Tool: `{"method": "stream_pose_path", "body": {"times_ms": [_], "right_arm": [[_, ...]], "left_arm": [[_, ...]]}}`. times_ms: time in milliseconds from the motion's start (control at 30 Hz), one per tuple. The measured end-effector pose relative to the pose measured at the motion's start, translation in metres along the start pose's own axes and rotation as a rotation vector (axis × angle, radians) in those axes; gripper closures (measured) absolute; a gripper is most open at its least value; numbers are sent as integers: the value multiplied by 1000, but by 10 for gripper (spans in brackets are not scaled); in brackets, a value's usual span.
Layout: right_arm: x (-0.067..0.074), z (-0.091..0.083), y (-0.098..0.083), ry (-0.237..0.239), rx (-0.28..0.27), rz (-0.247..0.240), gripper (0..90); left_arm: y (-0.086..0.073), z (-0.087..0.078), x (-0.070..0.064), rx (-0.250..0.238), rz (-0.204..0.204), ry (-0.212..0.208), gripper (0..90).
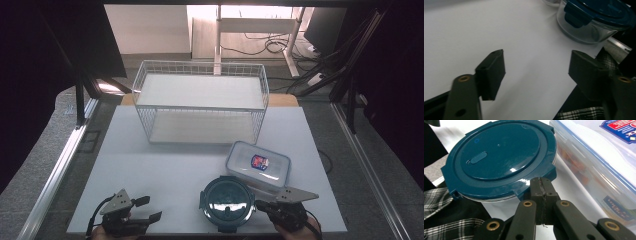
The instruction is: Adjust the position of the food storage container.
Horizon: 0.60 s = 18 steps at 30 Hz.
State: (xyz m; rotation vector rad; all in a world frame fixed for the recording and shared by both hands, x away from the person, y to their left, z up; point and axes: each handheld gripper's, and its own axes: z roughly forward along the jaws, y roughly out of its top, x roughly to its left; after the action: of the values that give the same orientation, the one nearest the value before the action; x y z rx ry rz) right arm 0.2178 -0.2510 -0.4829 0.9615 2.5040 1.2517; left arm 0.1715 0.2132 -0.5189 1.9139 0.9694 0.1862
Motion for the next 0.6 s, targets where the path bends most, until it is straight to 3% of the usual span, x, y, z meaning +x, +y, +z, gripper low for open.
{"method": "stream_pose_path", "body": {"times_ms": [233, 367, 500, 600], "right_arm": [[2, 3, 2, 11, -21, 21, 893], [4, 7, 3, 26, -21, 22, 894], [14, 20, 11, 58, -18, 5, 894], [17, 26, 14, 71, -24, -2, 894]], "left_arm": [[2, 1, 1, -7, -37, -29, 447], [6, 5, -5, -4, -27, -48, 521], [13, 13, -13, 34, -23, -46, 746], [15, 13, -13, 28, -29, -62, 803]]}}
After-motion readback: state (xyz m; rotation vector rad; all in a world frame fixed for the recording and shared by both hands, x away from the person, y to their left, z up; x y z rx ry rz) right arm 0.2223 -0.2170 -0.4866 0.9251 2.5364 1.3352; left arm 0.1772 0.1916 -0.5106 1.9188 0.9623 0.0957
